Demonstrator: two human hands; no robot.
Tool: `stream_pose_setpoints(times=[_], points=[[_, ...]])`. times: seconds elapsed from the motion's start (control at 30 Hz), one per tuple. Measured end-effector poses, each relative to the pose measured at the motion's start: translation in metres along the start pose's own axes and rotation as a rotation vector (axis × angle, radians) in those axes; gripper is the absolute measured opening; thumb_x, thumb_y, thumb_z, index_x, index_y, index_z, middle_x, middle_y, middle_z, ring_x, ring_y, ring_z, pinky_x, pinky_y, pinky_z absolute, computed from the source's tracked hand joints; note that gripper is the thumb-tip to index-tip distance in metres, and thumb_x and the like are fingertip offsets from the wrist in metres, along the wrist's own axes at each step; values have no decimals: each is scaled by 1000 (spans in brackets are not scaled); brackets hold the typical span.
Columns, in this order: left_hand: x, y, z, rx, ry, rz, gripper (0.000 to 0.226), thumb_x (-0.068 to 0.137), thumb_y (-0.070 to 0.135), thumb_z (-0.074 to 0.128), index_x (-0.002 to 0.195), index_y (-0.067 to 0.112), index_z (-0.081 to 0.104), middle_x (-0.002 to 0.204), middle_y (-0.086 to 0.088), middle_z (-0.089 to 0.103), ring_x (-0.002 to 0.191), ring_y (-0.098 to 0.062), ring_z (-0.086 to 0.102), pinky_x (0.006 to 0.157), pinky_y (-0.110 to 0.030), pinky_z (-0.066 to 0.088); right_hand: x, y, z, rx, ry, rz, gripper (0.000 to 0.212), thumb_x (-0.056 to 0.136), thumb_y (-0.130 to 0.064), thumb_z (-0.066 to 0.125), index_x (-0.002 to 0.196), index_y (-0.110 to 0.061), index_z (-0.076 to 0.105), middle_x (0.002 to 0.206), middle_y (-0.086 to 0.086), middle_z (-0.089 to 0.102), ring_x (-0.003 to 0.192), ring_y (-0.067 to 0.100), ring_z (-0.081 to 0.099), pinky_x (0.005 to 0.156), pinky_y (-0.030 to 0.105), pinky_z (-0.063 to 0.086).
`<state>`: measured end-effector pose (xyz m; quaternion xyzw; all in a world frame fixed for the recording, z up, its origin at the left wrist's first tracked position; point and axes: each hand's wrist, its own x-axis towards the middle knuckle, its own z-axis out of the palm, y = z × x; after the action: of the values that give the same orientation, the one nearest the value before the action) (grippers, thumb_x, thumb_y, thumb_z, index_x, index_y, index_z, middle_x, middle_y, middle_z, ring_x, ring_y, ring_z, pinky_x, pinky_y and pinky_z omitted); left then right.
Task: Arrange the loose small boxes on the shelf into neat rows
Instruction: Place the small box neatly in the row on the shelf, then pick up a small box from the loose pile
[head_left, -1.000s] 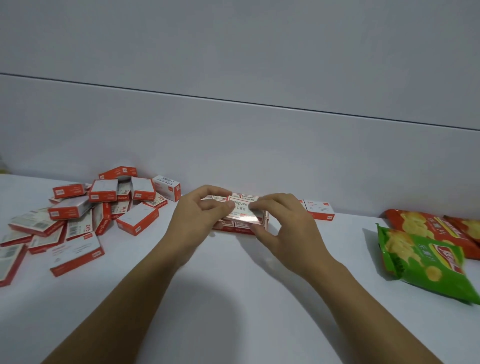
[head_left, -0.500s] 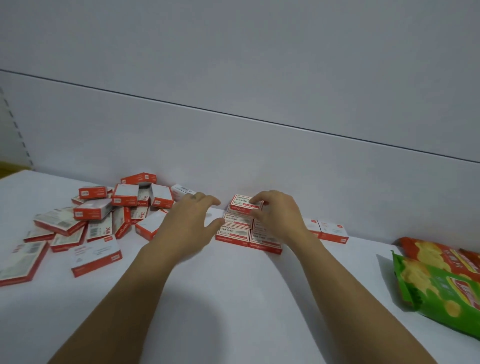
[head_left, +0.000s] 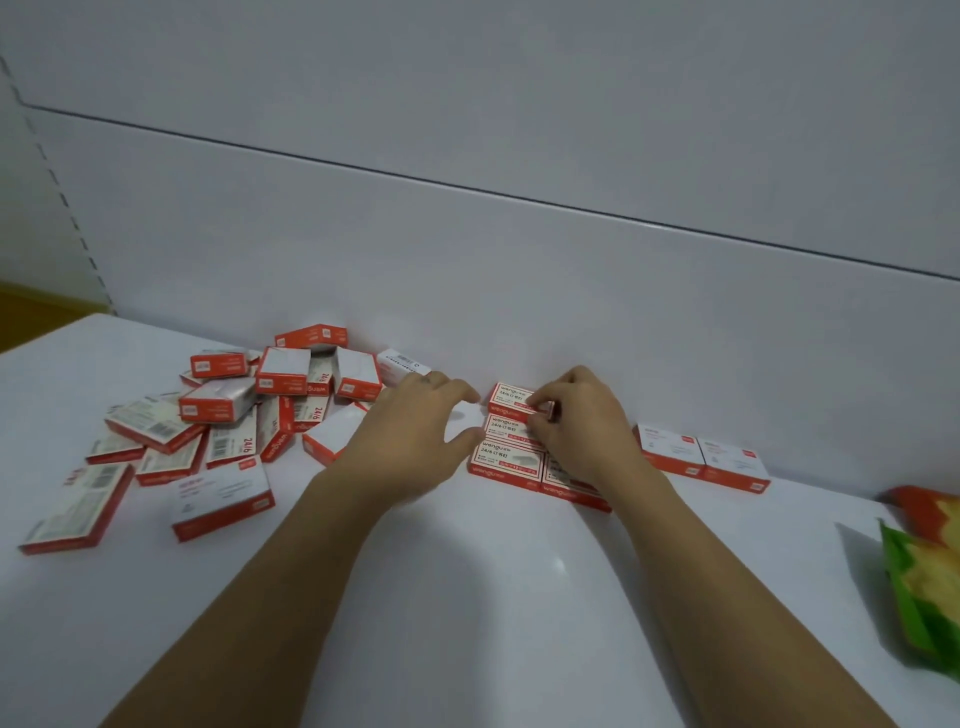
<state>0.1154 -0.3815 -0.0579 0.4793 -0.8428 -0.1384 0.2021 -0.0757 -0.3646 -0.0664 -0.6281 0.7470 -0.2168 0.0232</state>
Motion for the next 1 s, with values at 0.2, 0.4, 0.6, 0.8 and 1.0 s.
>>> stream_pose_setpoints(times=[0.2,0.4,0.6,0.8,1.0], points=[[-1,2,0,7,-30,-10,43,91,46,53,131,33,46,140,6,46,129,-16,38,107,-39,31,-2,2,1,2,25,31,25,87,-28,66,111,-20,68,107,-3,52,86,10,46,73,22,35],[-4,6,1,15,-77,-19,45,91,47,53,133,34,44,144,7,42,133,-17,34,109,-41,29,-4,0,2,18,30,61,24,89,-31,64,109,-20,69,105,-4,53,85,9,49,70,22,36],[-4,4,1,29,-74,-49,45,92,47,52,134,35,43,146,7,40,134,-16,33,111,-42,27,-8,-7,-2,-67,16,59,27,91,-34,60,114,-20,67,111,-1,54,89,12,51,72,24,39],[-8,4,-1,77,-69,-95,46,91,47,52,134,33,42,147,4,39,134,-19,33,111,-42,28,-11,-11,-10,-212,-31,12,30,91,-38,56,115,-24,66,108,1,55,101,19,51,80,32,40],[-26,0,-13,196,-11,-66,49,91,50,50,136,33,42,146,4,41,133,-18,35,109,-39,29,-14,-28,-19,-159,-8,-124,47,89,-41,56,133,-26,51,127,3,51,117,22,44,95,34,35]])
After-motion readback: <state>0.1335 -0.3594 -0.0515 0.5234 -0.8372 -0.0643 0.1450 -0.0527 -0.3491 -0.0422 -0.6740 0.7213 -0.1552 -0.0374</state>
